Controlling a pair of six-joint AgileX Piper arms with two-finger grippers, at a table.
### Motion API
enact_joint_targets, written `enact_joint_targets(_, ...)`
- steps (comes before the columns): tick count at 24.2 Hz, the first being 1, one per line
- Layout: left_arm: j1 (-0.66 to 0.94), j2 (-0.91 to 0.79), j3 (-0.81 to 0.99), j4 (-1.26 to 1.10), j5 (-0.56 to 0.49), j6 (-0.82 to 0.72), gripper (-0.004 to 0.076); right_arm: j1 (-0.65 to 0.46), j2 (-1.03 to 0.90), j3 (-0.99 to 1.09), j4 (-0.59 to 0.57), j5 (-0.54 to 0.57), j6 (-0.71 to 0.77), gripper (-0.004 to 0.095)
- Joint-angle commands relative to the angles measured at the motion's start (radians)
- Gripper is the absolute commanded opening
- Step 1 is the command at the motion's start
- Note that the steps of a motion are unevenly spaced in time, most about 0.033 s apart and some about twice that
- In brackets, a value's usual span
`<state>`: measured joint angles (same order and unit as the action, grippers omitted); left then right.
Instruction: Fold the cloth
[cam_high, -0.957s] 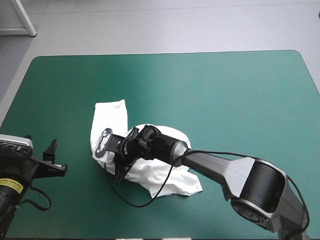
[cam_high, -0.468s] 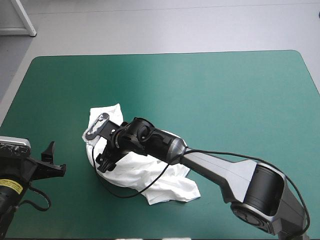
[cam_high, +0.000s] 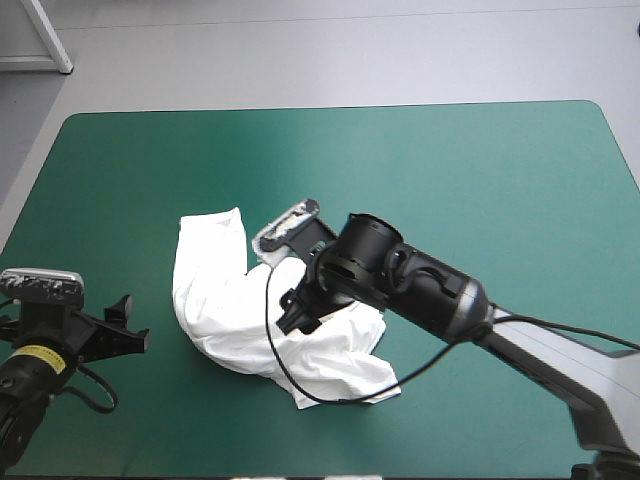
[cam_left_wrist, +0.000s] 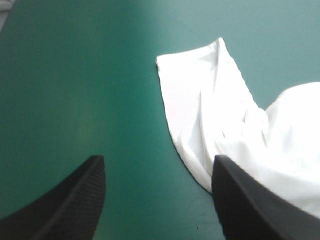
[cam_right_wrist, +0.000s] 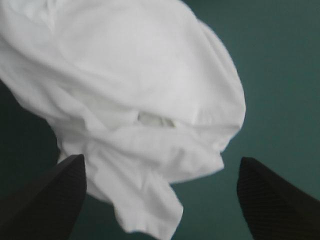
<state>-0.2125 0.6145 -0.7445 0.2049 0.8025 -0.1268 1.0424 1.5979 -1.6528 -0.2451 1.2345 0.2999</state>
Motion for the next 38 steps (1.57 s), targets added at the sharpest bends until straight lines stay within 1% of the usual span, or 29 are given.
enact_joint_targets(1,0.0,0.116,-0.074,-0.017,-0.06,-0.002,0.0457,-0.008,-0.162,0.173,-0.006,-0.016,0.089,0.0758)
enact_joint_targets(6,0.001,0.359,-0.24,-0.031,-0.053,0.004,0.0457,-0.008,-0.328,0.441,0.047,-0.016,0.183,0.0757)
enact_joint_targets(10,0.001,0.566,-0.41,-0.051,-0.002,0.019,0.0457,-0.008,-0.434,0.579,0.095,-0.016,0.224,0.0758)
enact_joint_targets(14,0.023,0.717,-0.529,-0.096,0.023,0.045,0.0457,-0.008,-0.518,0.662,0.145,-0.016,0.242,0.0757)
enact_joint_targets(18,0.108,0.828,-0.557,-0.258,-0.014,0.149,0.0457,-0.008,-0.582,0.706,0.167,-0.016,0.246,0.0753)
enact_joint_targets(23,0.222,0.959,-0.557,-0.321,-0.081,0.17,0.0457,-0.008,-0.611,0.712,0.152,-0.016,0.247,0.0737)
enact_joint_targets(25,0.222,1.023,-0.557,-0.321,-0.094,0.178,0.0457,-0.008,-0.611,0.712,0.13,-0.016,0.243,0.0737)
enact_joint_targets(28,0.217,1.127,-0.557,-0.326,-0.156,0.193,0.0457,-0.008,-0.611,0.712,0.095,-0.016,0.243,0.0737)
enact_joint_targets(30,0.209,1.16,-0.557,-0.34,-0.192,0.202,0.0457,-0.008,-0.608,0.712,0.095,-0.016,0.236,0.0737)
enact_joint_targets(31,0.205,1.181,-0.568,-0.382,-0.193,0.244,0.0457,-0.008,-0.598,0.712,0.107,-0.016,0.224,0.0737)
enact_joint_targets(32,0.2,1.192,-0.586,-0.402,-0.175,0.272,0.0453,-0.008,-0.585,0.712,0.115,-0.016,0.202,0.0737)
enact_joint_targets(34,0.183,1.249,-0.668,-0.394,-0.031,0.294,0.0418,-0.008,-0.539,0.712,0.14,-0.016,0.148,0.0737)
enact_joint_targets(35,0.181,1.287,-0.729,-0.38,0.055,0.294,0.0382,-0.008,-0.506,0.712,0.147,-0.023,0.114,0.0737)
enact_joint_targets(36,0.181,1.326,-0.772,-0.362,0.118,0.28,0.0347,-0.008,-0.489,0.712,0.151,-0.036,0.1,0.0737)
enact_joint_targets(37,0.181,1.37,-0.818,-0.342,0.194,0.252,0.0279,-0.008,-0.464,0.712,0.167,-0.058,0.077,0.0737)
enact_joint_targets(38,0.181,1.393,-0.835,-0.337,0.212,0.254,0.0237,-0.008,-0.451,0.712,0.169,-0.079,0.067,0.0737)
